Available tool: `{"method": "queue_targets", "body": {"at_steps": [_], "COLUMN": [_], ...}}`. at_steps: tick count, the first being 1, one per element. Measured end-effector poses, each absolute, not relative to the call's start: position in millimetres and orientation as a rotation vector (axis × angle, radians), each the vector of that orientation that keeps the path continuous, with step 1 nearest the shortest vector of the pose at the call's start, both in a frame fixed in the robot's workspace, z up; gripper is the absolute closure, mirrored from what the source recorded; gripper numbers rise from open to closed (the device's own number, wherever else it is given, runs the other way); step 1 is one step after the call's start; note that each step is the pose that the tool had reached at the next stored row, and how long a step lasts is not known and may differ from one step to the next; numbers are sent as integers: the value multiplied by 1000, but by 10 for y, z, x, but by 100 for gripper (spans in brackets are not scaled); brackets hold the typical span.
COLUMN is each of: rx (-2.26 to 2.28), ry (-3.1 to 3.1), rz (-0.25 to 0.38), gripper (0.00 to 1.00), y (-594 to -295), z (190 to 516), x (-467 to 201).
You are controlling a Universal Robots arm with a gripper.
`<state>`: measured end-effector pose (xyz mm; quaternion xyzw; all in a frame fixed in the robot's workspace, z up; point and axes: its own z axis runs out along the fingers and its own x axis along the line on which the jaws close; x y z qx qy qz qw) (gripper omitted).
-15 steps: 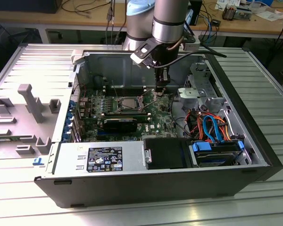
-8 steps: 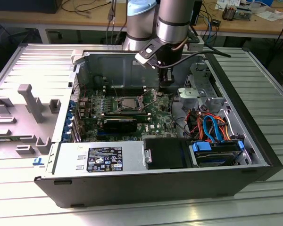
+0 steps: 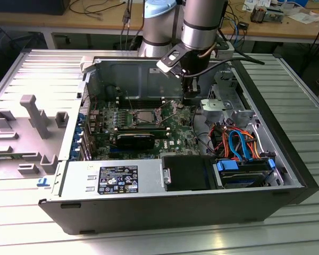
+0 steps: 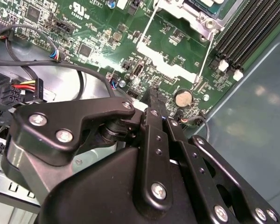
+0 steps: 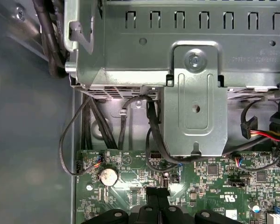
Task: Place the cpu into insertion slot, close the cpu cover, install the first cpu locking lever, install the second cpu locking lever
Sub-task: 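Close the cpu cover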
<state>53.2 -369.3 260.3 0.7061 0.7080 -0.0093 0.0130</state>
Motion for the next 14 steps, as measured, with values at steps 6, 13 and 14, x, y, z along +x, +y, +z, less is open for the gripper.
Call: {"method": "queue_targets", "body": {"at_steps": [6,13,14], "rx": [2201,2200,2200], "ry": [2205,2206,2207], "rz": [-29,-29,-29], "gripper": [89,89,89], "y": [-3741,-3768,-3768], "z": [2534,2493,2490], "x": [535,438,425]}}
